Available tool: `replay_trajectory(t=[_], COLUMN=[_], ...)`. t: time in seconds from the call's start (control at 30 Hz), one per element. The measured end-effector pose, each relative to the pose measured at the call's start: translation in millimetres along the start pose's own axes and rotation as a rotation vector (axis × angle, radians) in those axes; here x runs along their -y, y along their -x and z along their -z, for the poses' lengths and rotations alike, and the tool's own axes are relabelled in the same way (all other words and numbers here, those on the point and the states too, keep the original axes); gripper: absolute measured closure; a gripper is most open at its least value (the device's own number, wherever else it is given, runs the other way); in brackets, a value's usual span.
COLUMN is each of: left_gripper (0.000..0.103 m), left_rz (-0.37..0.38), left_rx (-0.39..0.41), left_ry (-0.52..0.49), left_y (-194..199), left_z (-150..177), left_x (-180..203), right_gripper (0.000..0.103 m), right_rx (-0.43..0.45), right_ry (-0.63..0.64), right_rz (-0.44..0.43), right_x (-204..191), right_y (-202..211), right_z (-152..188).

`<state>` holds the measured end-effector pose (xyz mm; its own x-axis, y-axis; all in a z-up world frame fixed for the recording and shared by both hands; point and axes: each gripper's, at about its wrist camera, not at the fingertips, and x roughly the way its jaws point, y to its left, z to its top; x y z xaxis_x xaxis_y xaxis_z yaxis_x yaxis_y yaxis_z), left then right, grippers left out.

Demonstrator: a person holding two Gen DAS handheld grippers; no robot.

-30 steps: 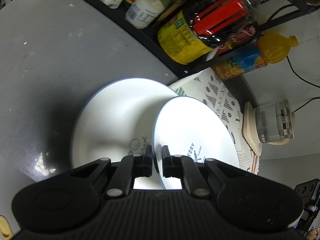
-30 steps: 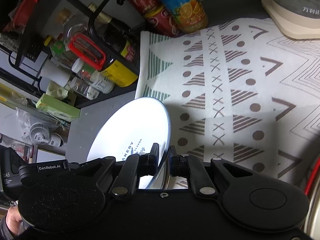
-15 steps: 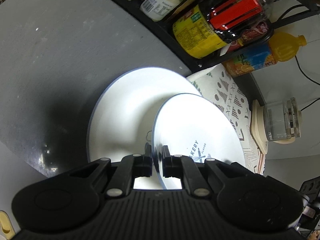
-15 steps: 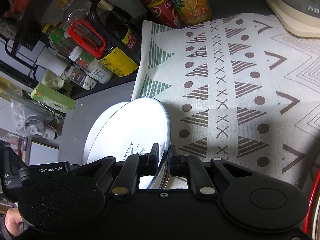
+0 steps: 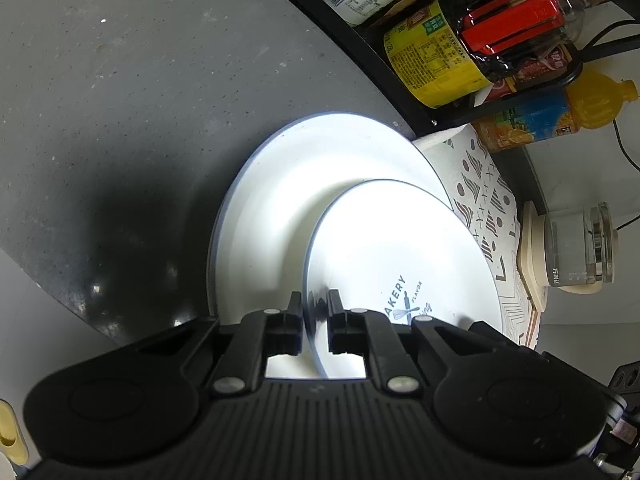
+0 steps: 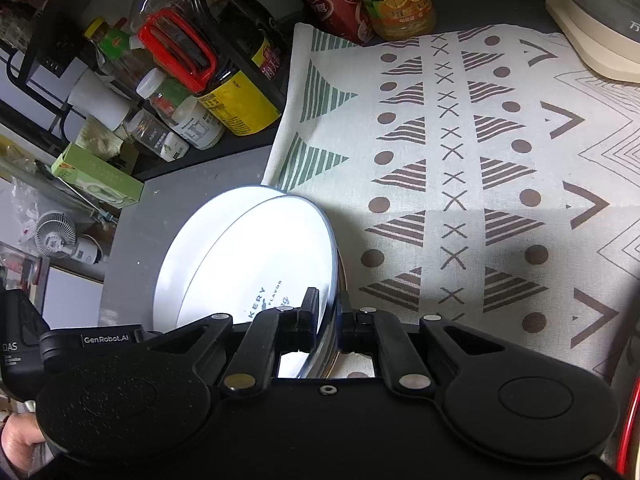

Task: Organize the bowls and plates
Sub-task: 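Lower the 'BAKERY' plate onto the stacked plates with both grippers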

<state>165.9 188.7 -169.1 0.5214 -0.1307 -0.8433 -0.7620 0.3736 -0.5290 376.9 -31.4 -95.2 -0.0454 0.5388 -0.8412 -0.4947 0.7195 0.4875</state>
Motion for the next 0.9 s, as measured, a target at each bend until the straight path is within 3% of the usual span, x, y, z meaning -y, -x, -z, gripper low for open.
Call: replay_trajectory(t=[0.4, 0.67, 0.77, 0.83, 0.9], left_gripper=[0.093, 0.091, 0.080, 0.060, 0.050], left_rz=[-0.081, -0.102, -0.097, -0.107, -0.119], left_rx=[-0.009, 0.017, 0.043, 0.069, 0.096], left_ry=[-0.061, -0.103, -0.100, -0.108, -0.127], left_y=[-5, 14, 27, 36, 43], left_z=[-7, -20, -24, -26, -27], left_x=[9, 16, 16, 17, 19], right_gripper=[0.098, 0.098, 0.098, 0.097, 0.097], right_rx=[0.003, 0.006, 0.006, 0.004, -0.004], right_ry=[-0.008, 0.002, -0.002, -0.001, -0.002], right_rz=[0.022, 0.033, 0.034, 0.039, 0.042], right_x=[-2, -4, -4, -5, -5], right_y=[-6, -9, -10, -11, -13], right_z=[0, -3, -3, -3, -3])
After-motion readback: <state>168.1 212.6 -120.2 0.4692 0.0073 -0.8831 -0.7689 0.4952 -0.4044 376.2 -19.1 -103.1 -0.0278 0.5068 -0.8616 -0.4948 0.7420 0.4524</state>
